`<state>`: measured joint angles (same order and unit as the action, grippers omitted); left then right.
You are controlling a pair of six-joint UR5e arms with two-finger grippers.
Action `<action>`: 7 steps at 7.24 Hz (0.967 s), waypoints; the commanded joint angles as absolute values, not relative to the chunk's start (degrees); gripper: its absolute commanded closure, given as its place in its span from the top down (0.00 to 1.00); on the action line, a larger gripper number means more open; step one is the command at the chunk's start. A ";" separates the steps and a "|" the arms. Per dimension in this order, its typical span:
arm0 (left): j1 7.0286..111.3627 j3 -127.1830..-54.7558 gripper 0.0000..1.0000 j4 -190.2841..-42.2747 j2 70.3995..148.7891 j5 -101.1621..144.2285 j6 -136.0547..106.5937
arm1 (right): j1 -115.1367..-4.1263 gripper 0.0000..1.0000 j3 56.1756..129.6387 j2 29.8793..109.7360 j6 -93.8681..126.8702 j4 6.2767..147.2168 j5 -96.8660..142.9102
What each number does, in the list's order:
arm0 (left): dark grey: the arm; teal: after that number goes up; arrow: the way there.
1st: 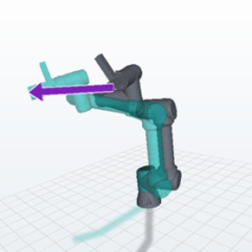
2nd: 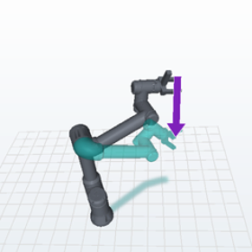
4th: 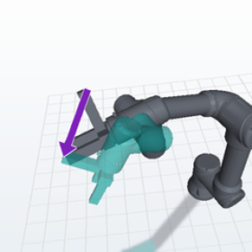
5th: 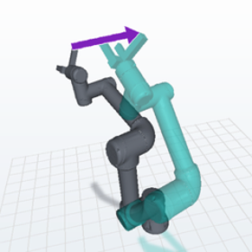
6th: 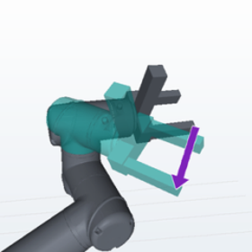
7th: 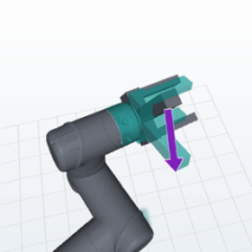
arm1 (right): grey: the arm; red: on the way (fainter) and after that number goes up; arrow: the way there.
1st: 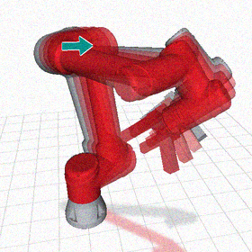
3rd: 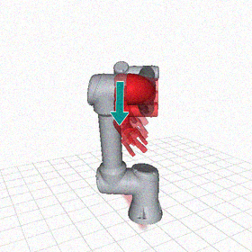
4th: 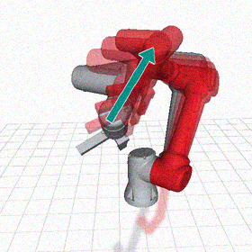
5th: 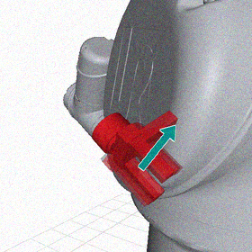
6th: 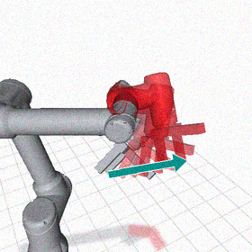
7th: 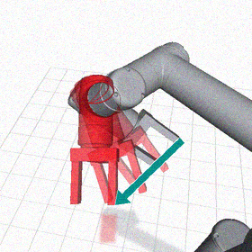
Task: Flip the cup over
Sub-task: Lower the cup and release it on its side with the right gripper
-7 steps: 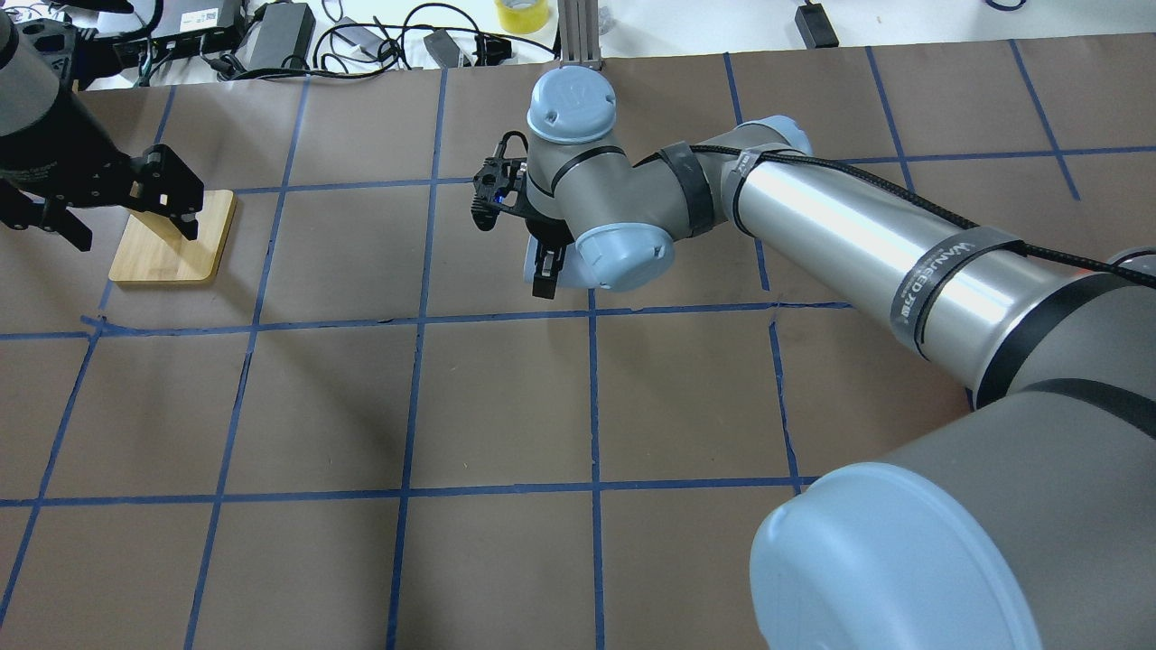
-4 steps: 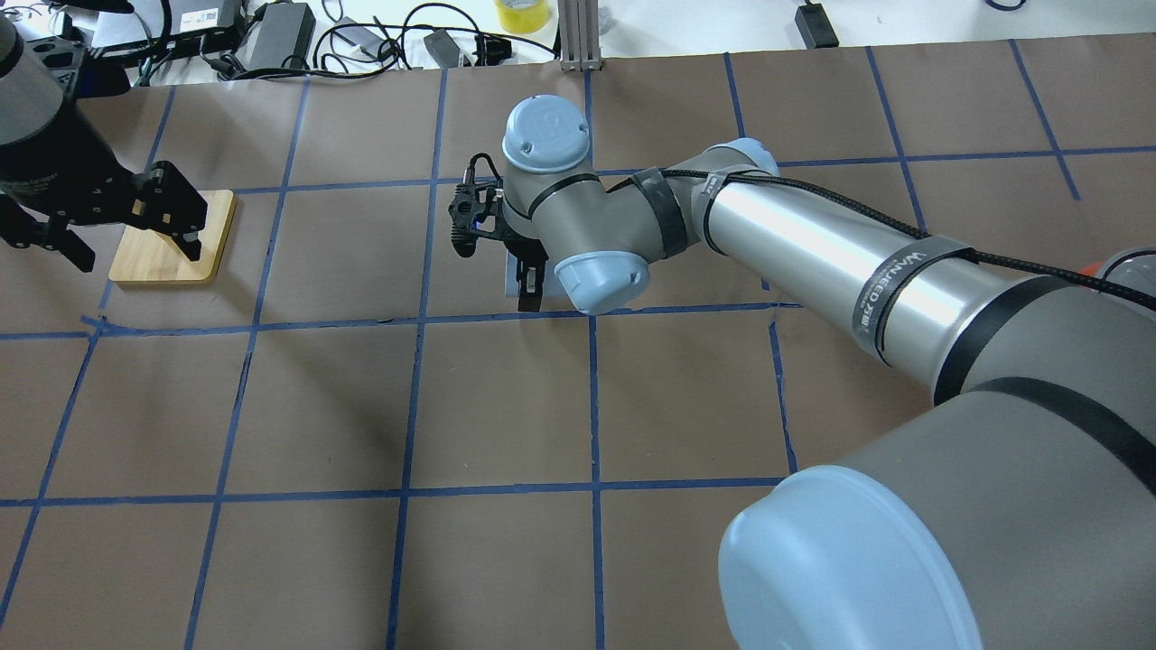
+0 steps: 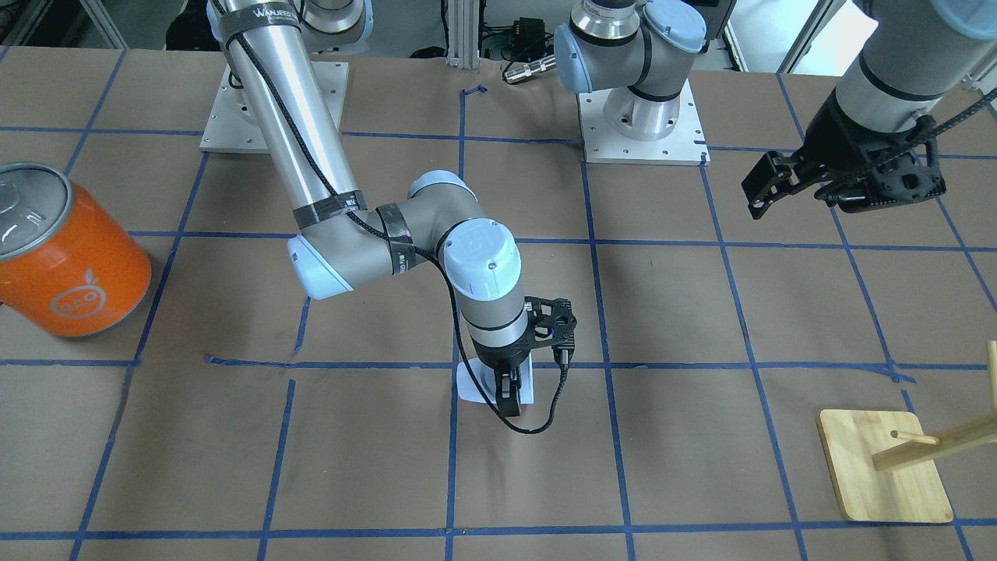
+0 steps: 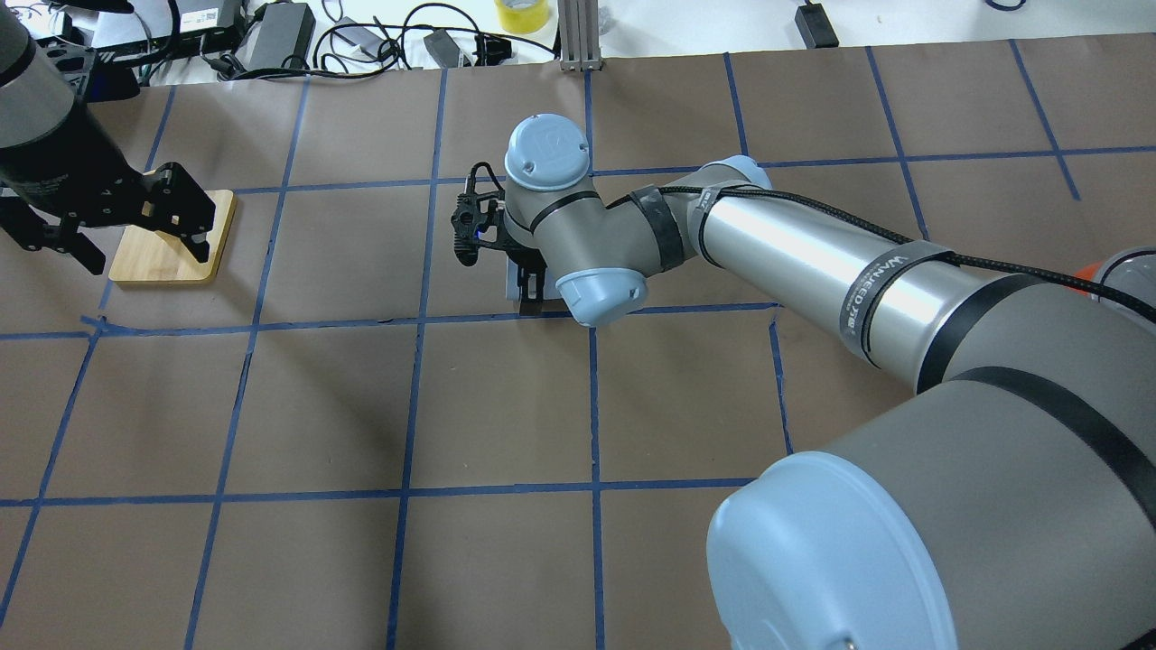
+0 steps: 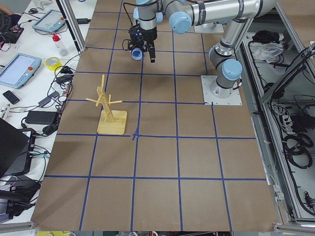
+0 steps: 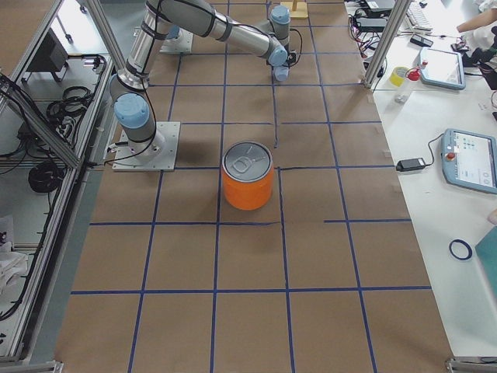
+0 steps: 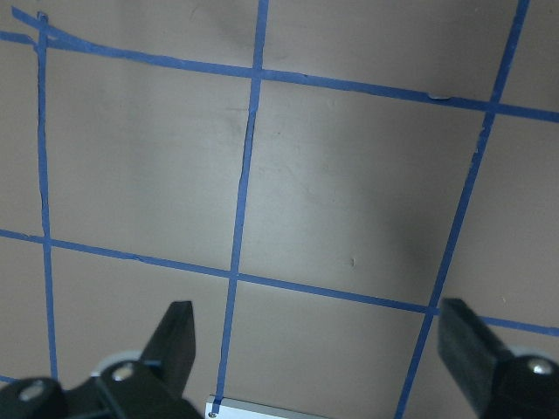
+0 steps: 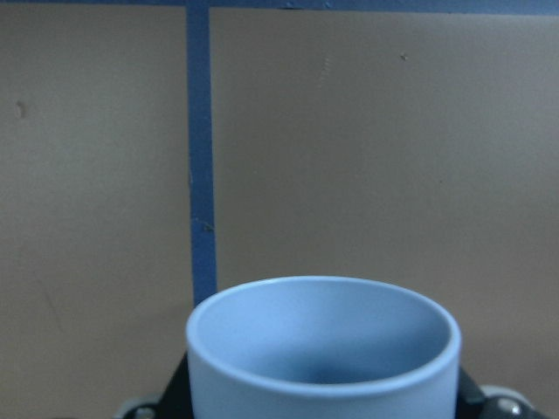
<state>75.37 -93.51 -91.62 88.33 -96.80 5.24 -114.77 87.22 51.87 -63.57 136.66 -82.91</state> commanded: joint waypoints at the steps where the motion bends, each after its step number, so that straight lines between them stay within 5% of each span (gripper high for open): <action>1: 75.76 -94.04 1.00 -91.76 87.98 -96.95 5.19 | -114.70 0.50 87.28 51.94 -63.11 136.76 -82.44; 3: 75.76 -94.31 1.00 -92.63 88.15 -96.77 5.10 | -114.61 0.75 87.36 52.03 -62.84 136.76 -82.44; 4: 75.76 -94.48 1.00 -92.46 88.59 -96.68 4.49 | -114.35 0.99 87.36 52.21 -62.84 136.93 -82.44; 7: 75.67 -94.92 1.00 -92.37 89.12 -97.38 6.67 | -113.82 1.00 87.28 52.65 -62.67 137.11 -82.62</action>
<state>75.75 -94.76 -91.93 88.88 -96.91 5.74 -114.11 87.36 52.52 -62.75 136.97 -82.60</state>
